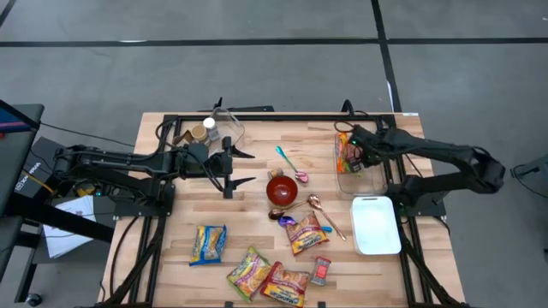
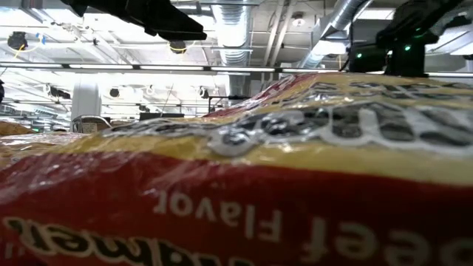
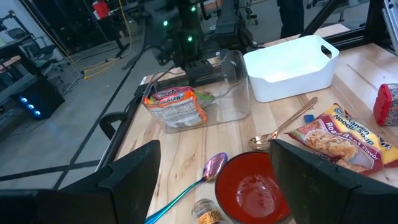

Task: Pick & Place Food Item
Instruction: Put the top green noodle pack into the right transparent bin

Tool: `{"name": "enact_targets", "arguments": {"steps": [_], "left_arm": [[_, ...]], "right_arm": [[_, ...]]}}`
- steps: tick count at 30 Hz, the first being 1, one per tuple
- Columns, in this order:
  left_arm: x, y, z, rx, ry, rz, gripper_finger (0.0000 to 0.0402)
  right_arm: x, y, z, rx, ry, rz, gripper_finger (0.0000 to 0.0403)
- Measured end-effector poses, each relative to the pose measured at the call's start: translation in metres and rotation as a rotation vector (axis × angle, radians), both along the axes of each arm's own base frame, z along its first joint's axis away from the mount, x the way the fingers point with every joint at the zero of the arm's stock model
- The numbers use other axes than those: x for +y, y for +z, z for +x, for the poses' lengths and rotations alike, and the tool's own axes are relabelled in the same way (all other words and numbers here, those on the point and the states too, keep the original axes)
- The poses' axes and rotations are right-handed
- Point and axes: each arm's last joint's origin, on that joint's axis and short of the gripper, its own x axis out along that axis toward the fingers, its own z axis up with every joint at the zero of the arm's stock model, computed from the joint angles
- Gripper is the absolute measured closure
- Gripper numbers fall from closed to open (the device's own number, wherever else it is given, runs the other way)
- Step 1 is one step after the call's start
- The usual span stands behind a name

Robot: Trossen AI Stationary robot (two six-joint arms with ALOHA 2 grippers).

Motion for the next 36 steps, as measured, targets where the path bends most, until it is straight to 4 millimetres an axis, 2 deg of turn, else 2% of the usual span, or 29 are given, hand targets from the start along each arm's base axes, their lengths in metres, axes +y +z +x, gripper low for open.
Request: {"name": "enact_targets", "arguments": {"steps": [5, 12, 25, 36], "left_arm": [[0.000, 0.000, 0.000, 0.001, 0.000, 0.001, 0.0105], [0.000, 0.000, 0.000, 0.004, 0.000, 0.001, 0.0105], [0.000, -0.001, 0.000, 0.007, 0.000, 0.001, 0.0105], [0.000, -0.001, 0.000, 0.010, 0.001, 0.000, 0.0105]], "right_arm": [[-0.009, -0.001, 0.013, 0.111, 0.029, 0.005, 0.0402], [-0.016, -0.017, 0.017, 0.172, 0.044, 0.044, 0.0402], [-0.033, -0.029, 0.021, 0.158, 0.060, 0.040, 0.0403], [-0.038, -0.029, 0.027, 0.089, 0.093, 0.012, 0.0403]]}}
